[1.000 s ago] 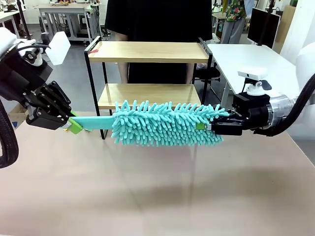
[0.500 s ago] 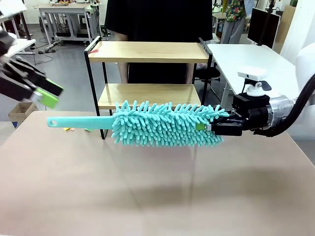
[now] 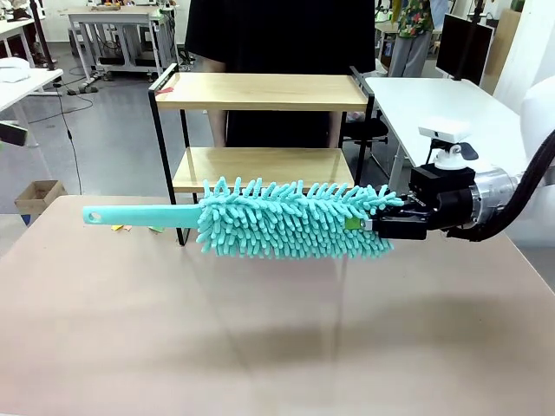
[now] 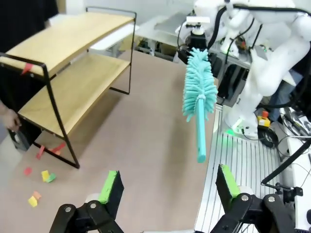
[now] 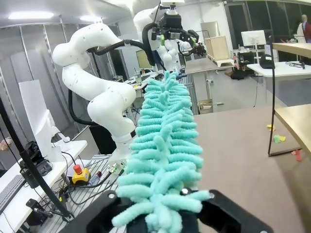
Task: Clean the shelf.
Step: Hand the Duster back to the human.
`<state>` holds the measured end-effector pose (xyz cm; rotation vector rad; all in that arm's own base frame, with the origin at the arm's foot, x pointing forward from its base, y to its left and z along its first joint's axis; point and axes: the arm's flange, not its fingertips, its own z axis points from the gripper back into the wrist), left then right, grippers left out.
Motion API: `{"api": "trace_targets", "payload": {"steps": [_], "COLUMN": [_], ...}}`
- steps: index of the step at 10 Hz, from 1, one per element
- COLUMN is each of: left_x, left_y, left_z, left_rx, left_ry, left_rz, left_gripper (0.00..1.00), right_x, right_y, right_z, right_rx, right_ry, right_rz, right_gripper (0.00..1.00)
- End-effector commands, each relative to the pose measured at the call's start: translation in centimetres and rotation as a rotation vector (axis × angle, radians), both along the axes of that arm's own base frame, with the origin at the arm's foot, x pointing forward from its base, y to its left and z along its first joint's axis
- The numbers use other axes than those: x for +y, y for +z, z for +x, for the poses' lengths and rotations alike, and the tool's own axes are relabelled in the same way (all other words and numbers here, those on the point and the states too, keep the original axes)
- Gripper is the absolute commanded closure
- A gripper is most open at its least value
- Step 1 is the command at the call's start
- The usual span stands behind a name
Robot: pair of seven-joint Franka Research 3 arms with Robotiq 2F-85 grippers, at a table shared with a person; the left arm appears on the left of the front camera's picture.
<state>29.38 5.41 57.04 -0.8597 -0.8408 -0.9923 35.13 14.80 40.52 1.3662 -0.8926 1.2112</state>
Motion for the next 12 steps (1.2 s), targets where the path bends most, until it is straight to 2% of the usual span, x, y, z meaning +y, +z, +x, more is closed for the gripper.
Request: {"api": "trace_targets", "payload": {"steps": [1,2,4,7,9,12], "left_x": [-0.7,0.0,0.0,0.0,0.0,0.0], "left_y": [0.0,0.0,0.0,0.0,0.0,0.0], "left_z": [0.6,0.0,0.0,0.0,0.0,0.0], "left_rx": [-0.057,0.000,0.000,0.000,0.000,0.000], "left_ry": [-0.033,0.000,0.000,0.000,0.000,0.000], "left_rz": [-0.043,0.000,0.000,0.000,0.000,0.000], "left_gripper": [0.00,0.00,0.00,0.00,0.00,0.00], "right_x": [0.1,0.0,-1.5,-4.3,-8.5,-15.7], "right_y": [0.3,0.0,4.5,12.0,16.5,19.1], "right_z": [0.0,0.0,-0.7,-1.9,-2.1,-1.9], "right_rx": [0.004,0.000,-0.073,-0.216,-0.235,-0.194], "right_ry": [0.001,0.000,-0.084,-0.301,-0.583,-0.956], "right_rz": [-0.002,0.000,0.035,0.116,0.169,0.218], "right_gripper": [1.00,0.84,0.84,0.84,0.84,0.84]}}
